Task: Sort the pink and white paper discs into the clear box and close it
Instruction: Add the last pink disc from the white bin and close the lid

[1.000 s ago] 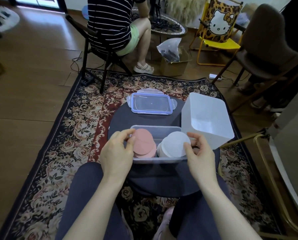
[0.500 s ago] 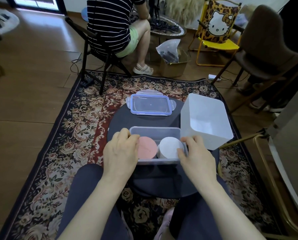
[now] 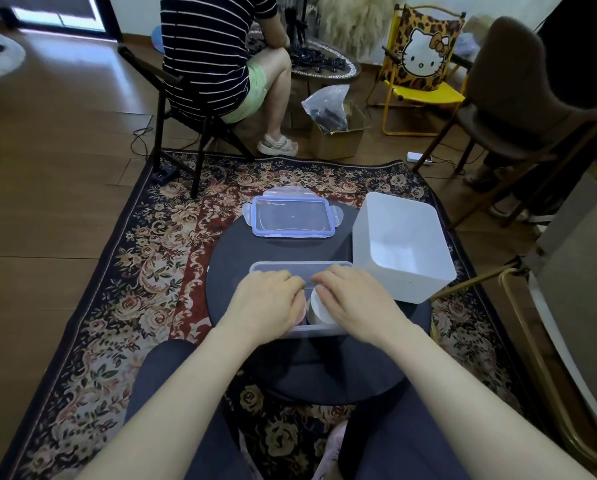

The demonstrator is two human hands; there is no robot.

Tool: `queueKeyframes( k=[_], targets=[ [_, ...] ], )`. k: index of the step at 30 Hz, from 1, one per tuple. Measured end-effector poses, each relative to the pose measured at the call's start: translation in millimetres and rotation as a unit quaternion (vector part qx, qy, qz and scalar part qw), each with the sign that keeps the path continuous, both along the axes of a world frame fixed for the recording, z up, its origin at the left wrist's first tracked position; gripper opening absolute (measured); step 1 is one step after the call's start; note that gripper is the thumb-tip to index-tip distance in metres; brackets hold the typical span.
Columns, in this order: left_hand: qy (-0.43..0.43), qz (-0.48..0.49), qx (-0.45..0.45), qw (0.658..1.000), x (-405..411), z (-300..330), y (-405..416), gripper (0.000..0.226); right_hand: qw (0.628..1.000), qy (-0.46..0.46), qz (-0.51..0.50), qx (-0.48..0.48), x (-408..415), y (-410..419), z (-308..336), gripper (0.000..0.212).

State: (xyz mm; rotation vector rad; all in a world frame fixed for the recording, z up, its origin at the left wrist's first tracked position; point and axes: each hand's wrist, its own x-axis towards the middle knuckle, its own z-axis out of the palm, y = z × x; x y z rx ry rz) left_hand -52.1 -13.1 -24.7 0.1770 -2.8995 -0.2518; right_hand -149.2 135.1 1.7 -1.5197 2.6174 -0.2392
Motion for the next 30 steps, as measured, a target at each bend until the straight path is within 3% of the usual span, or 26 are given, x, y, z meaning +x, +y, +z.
queueKeyframes(
  k=[5, 17, 24, 28, 30],
  targets=[
    [0.027, 0.003, -0.011, 1.0, -1.4, -2.9, -2.0, 0.038, 1.0, 0.004, -0.01, 0.0, 2.5, -7.5, -8.2, 0.058],
    [0.056, 0.008, 0.001, 0.998, -1.8, -0.8, -2.4, 0.028, 0.998, 0.019, -0.047, -0.037, 3.3, -10.6, -14.1, 0.05],
    [0.065, 0.013, 0.03, 0.997, -2.0, 0.9, -3.8, 0.035, 0.998, 0.008, -0.046, -0.032, 2.8, -9.0, -13.0, 0.055],
    [0.009, -0.018, 0.034, 0.999, 0.0, 5.2, -4.3, 0.057, 0.996, -0.042, -0.038, -0.071, 4.9, -4.5, -6.7, 0.053],
    [0.056, -0.039, 0.058, 0.996, 7.9, 11.1, -5.9, 0.044, 0.992, -0.047, -0.035, -0.115, 7.8, 3.3, -4.3, 0.052]
  ],
)
